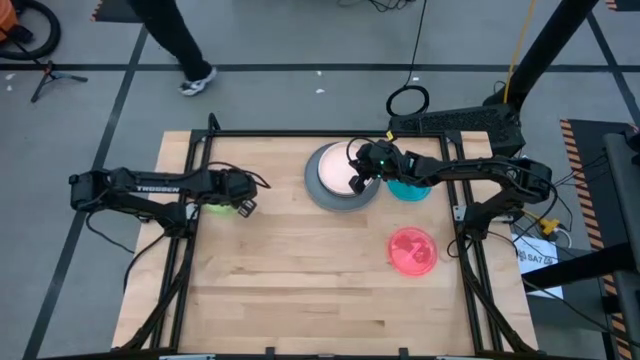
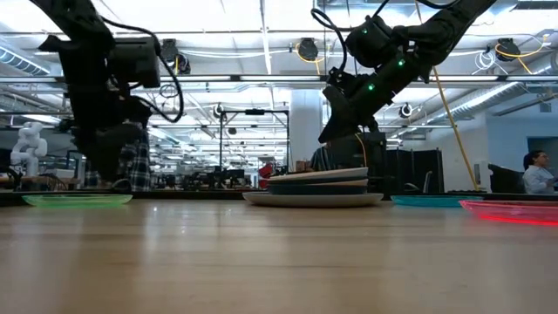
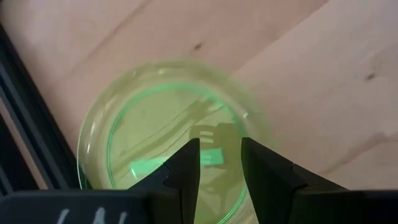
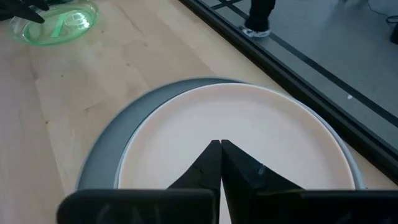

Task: Stack plastic plates
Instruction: Stack the transparent green plate on top of the light orange plate

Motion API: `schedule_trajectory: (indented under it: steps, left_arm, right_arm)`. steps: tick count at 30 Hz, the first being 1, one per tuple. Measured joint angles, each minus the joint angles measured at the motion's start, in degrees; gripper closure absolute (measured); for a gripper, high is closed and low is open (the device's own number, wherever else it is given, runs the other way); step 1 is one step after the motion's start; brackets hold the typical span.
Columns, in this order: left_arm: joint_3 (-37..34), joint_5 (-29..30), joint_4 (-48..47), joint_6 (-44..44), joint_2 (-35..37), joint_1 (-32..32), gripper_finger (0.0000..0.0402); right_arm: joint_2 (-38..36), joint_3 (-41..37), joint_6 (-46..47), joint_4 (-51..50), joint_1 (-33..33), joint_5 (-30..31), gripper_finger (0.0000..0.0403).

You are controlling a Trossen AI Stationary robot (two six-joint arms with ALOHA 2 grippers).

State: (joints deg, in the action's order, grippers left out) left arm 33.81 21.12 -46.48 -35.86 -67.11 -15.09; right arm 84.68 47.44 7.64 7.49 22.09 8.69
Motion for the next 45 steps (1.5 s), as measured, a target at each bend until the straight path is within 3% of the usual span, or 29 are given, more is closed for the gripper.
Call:
schedule_trajectory:
  steps: [11, 20, 37, 45]
  left_arm:
    - [-4.9, 0.0, 0.3, -6.8, 0.0, 0.2, 0.0277]
    - [-4.9, -2.0, 6.9, -6.5, 0.0, 4.1, 0.0277]
    - [-4.9, -1.0, 7.3, -10.7, 0.0, 8.2, 0.0277]
    - [-4.9, -0.3, 7.3, -10.9, 0.0, 8.9, 0.0244]
  right_arm:
    - [0.0, 0.0, -0.4, 0.0, 0.0, 0.0, 0.0399]
    - [0.0, 0.0, -0.4, 0.0, 0.0, 0.0, 0.0399]
    - [0.0, 0.0, -1.0, 0.0, 0.0, 0.0, 0.0399]
    - [0.0, 0.0, -1.0, 0.0, 0.0, 0.0, 0.0399]
